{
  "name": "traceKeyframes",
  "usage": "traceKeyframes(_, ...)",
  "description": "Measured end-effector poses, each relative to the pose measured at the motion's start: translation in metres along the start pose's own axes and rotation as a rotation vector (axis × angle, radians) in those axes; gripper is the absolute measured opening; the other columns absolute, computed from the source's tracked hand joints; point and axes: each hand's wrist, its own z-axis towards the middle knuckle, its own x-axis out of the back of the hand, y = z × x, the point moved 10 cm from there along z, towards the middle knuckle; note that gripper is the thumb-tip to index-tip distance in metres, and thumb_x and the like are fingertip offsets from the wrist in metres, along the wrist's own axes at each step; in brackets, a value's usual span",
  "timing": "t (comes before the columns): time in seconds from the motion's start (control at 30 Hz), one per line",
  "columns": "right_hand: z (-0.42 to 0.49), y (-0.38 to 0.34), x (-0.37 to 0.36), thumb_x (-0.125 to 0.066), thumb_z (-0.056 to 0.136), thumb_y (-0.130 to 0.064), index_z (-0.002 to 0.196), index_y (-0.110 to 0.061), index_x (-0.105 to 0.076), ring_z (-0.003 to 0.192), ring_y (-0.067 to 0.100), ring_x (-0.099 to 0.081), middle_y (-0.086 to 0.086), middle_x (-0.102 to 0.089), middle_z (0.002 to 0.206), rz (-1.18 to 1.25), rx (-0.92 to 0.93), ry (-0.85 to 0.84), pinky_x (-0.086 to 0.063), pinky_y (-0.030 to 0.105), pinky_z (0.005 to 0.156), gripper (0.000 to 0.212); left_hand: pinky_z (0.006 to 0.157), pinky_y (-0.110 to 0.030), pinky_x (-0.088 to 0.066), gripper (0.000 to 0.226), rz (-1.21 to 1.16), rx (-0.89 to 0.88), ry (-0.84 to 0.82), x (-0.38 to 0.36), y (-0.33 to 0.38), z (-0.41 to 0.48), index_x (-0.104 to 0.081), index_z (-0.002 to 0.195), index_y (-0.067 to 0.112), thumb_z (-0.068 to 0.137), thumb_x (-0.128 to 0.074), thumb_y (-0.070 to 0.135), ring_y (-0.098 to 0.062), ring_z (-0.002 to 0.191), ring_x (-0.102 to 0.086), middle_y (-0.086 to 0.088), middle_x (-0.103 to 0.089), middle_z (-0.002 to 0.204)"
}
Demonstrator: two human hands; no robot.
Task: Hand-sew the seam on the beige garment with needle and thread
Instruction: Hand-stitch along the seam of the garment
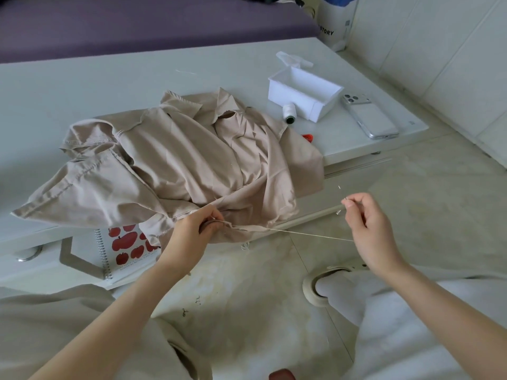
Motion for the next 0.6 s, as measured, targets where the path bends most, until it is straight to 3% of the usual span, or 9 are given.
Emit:
traceKeyframes(0.1, -0.005, -0.01, 0.009, -0.048, 0.097, -0.015, 0.092, -0.016, -0.053, 0.053, 0.015, -0.04, -0.006, -0.041, 0.055, -0.105, 0.11, 0.025, -0.034, 0.036, 0.055, 0.007, 0.041, -0.013, -0.038, 0.014, 0.005, 0.018, -0.009, 0.0, -0.002, 0.0, -0.061, 0.084, 0.01, 0.094, -0.053, 0.005, -0.003, 0.045, -0.041, -0.008, -0.053, 0.064)
traceKeyframes(0.2, -0.006, -0.012, 0.021, -0.048, 0.097, -0.014, 0.094, -0.011, -0.054, 0.054, 0.01, -0.045, -0.007, -0.042, 0.055, -0.162, 0.123, 0.079, -0.03, 0.031, 0.053, 0.008, 0.04, -0.016, -0.038, 0.015, 0.03, 0.015, 0.002, 0.0, -0.003, 0.001, -0.061, 0.084, 0.01, 0.094, -0.052, 0.004, -0.011, 0.049, -0.039, -0.006, -0.052, 0.064)
traceKeyframes(0.3, -0.005, -0.011, 0.034, -0.047, 0.098, -0.014, 0.097, -0.006, -0.055, 0.049, 0.016, -0.042, 0.0, -0.044, 0.055, -0.212, 0.121, 0.135, -0.032, 0.035, 0.054, 0.011, 0.048, -0.013, -0.039, 0.021, 0.05, 0.006, 0.011, -0.001, -0.003, 0.002, -0.06, 0.079, 0.016, 0.092, -0.053, 0.002, -0.012, 0.055, -0.043, 0.002, -0.053, 0.065)
traceKeyframes(0.43, -0.006, -0.015, 0.04, -0.047, 0.097, -0.013, 0.097, -0.004, -0.055, 0.049, 0.013, -0.041, -0.008, -0.041, 0.055, -0.245, 0.133, 0.16, -0.034, 0.035, 0.054, 0.012, 0.059, -0.01, -0.036, 0.028, 0.056, -0.026, 0.016, -0.003, 0.001, 0.003, -0.057, 0.074, 0.024, 0.091, -0.055, 0.001, -0.007, 0.064, -0.048, 0.008, -0.057, 0.069)
traceKeyframes(0.6, -0.01, -0.031, 0.017, -0.046, 0.098, -0.014, 0.099, -0.008, -0.057, 0.053, 0.015, -0.044, -0.013, -0.047, 0.061, -0.268, 0.209, 0.041, -0.033, 0.03, 0.056, 0.012, 0.063, -0.011, -0.039, 0.026, 0.024, -0.037, 0.019, -0.001, 0.008, 0.0, -0.058, 0.077, 0.027, 0.092, -0.056, 0.006, -0.011, 0.072, -0.055, 0.003, -0.063, 0.074)
